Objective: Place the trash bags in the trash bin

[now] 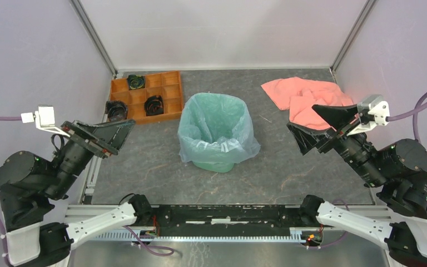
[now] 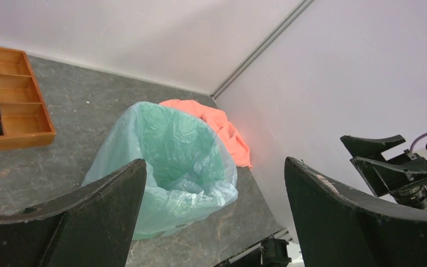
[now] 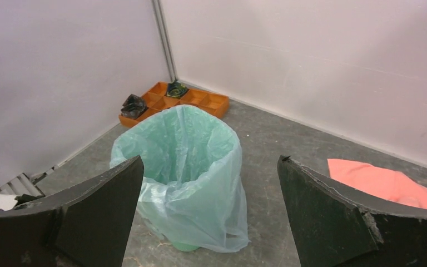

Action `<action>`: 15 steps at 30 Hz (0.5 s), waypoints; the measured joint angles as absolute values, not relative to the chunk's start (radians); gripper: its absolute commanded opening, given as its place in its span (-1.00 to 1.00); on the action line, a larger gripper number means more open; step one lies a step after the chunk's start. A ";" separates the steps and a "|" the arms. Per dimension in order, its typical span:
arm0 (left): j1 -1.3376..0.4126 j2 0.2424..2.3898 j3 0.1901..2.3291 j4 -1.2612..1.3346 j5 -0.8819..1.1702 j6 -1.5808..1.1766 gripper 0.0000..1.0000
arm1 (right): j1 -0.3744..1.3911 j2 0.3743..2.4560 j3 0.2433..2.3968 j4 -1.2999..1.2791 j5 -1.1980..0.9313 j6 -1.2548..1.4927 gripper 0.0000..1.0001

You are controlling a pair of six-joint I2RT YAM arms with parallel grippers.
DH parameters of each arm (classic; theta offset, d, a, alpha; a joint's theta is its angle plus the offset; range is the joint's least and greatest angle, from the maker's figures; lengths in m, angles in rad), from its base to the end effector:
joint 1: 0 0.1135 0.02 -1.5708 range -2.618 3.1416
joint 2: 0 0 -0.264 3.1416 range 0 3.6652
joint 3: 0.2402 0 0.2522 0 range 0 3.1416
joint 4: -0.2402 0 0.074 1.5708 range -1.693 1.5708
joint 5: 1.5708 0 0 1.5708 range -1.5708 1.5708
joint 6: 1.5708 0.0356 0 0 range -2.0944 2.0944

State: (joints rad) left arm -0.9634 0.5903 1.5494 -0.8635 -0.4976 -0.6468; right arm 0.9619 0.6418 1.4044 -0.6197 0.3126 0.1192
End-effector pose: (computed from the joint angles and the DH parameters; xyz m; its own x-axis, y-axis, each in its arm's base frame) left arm 0.0123 0.0121 0.5055 -0.2279 -0.5999 -0.7669 0.3923 0.6643 -0.6362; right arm 0.0381 0.0356 0.4995 0.0088 0.2104 -0.9776 -0.6118 0.7744 0.1612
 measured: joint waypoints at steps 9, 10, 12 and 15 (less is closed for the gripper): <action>-0.963 0.585 1.543 -0.859 -0.523 -0.627 1.00 | 0.962 0.675 1.399 -0.638 0.346 0.099 0.96; -0.963 0.585 1.543 -0.859 -0.523 -0.627 1.00 | 0.962 0.676 1.393 -0.637 0.346 0.099 0.96; -0.963 0.585 1.542 -0.859 -0.522 -0.627 1.00 | 0.962 0.675 1.380 -0.637 0.349 0.098 0.96; -0.963 0.585 1.538 -0.858 -0.523 -0.627 1.00 | 0.962 0.675 1.369 -0.637 0.351 0.098 0.96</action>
State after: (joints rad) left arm -0.9634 0.5850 1.5383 -0.8581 -0.5228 -0.6266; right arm 0.9619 0.6754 1.3685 -0.6369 0.3508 0.0982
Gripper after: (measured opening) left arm 0.995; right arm 0.982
